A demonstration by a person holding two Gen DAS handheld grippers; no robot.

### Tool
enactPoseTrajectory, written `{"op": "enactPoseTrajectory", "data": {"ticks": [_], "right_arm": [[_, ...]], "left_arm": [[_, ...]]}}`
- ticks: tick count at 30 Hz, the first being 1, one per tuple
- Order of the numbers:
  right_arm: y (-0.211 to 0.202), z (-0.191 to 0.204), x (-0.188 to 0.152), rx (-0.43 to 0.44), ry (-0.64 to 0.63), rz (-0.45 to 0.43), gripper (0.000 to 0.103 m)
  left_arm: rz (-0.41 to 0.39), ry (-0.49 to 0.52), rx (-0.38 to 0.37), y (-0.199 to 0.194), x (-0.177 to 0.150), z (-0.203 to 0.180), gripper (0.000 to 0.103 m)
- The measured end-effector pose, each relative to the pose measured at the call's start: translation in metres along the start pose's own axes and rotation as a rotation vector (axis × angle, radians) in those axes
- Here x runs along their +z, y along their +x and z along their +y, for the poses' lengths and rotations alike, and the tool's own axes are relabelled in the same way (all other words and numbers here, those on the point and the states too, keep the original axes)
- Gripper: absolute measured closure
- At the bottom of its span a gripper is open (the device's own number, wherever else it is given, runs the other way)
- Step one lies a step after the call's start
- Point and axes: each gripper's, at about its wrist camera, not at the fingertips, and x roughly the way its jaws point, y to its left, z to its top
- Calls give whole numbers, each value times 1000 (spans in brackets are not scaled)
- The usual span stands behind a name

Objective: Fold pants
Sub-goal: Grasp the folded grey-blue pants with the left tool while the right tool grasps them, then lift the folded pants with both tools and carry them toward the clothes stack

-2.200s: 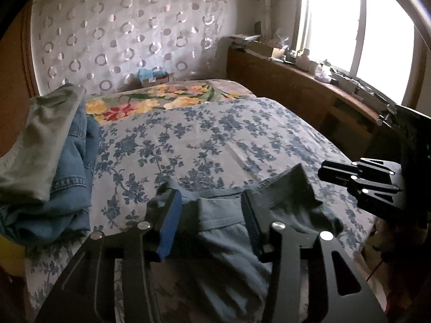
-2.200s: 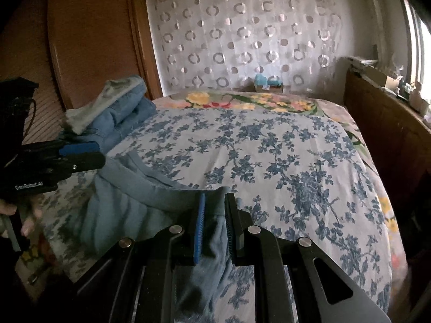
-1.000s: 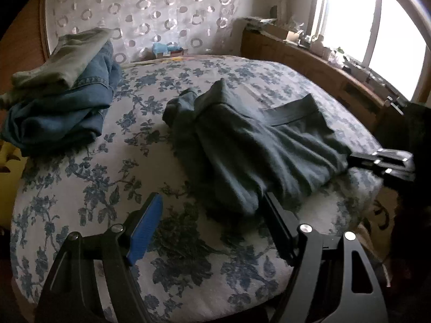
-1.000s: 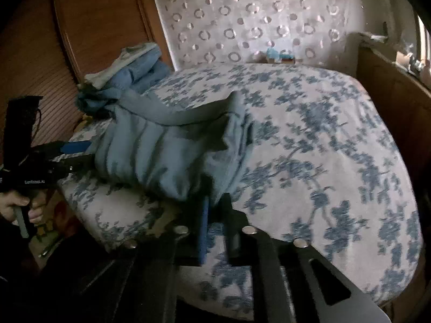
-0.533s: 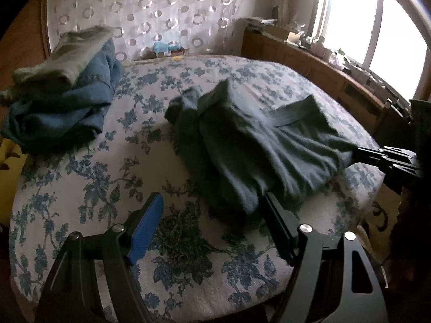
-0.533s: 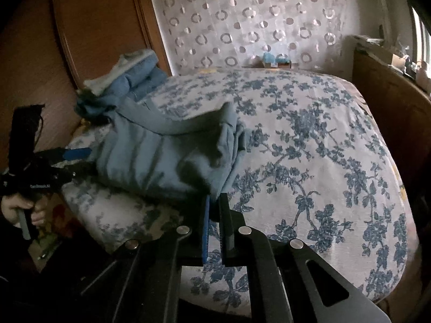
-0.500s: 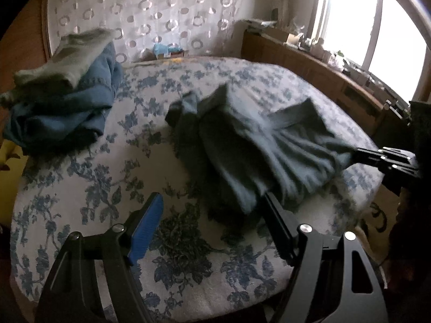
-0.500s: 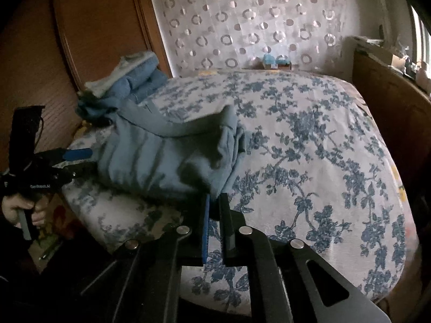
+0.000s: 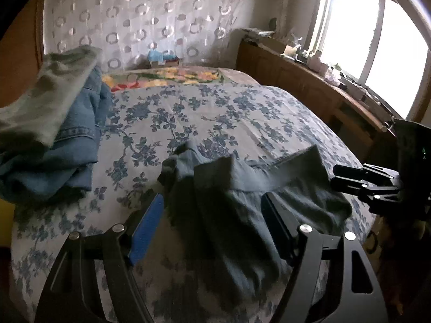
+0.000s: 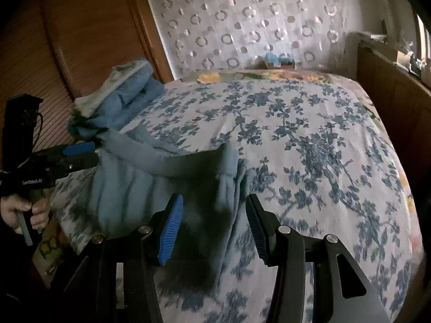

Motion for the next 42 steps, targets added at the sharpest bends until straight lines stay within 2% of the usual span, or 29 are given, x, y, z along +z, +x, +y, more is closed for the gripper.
{"op": "enactPoseTrajectory", "data": {"ticks": [6, 9, 10, 15, 16, 17, 21, 22, 23, 26, 35, 42], "right_arm": [[29, -5, 16, -25, 0, 54, 53], [44, -6, 20, -22, 18, 96, 53], [44, -6, 21, -21, 14, 85, 53], [50, -1, 24, -27, -10, 92, 53], [51, 1, 24, -30, -16, 92, 56], [50, 0, 23, -24, -21, 93, 66], [53, 3, 24, -6, -32, 102, 86], [53, 0, 24, 2, -20, 98, 90], [51, -2, 25, 13, -4, 85, 94], [42, -4, 28, 27, 2, 48, 96], [13, 5, 62, 52, -40, -75, 97], [-4, 17, 99, 80, -92, -174, 97]], "left_arm": [[48, -11, 8, 24, 8, 10, 30], [65, -34, -9, 32, 9, 17, 31], [71, -40, -19, 35, 10, 18, 32], [92, -49, -42, 44, 9, 21, 43], [95, -48, -47, 45, 9, 20, 47], [96, -47, -54, 47, 8, 19, 53], [91, -41, -85, 47, 9, 15, 70], [90, -37, -86, 47, 10, 14, 78], [82, -29, -85, 44, 12, 12, 84], [40, -9, -95, 29, 19, 4, 86], [-139, 25, -78, -38, 59, -4, 87], [-220, 39, -14, -65, 87, 6, 87]]}}
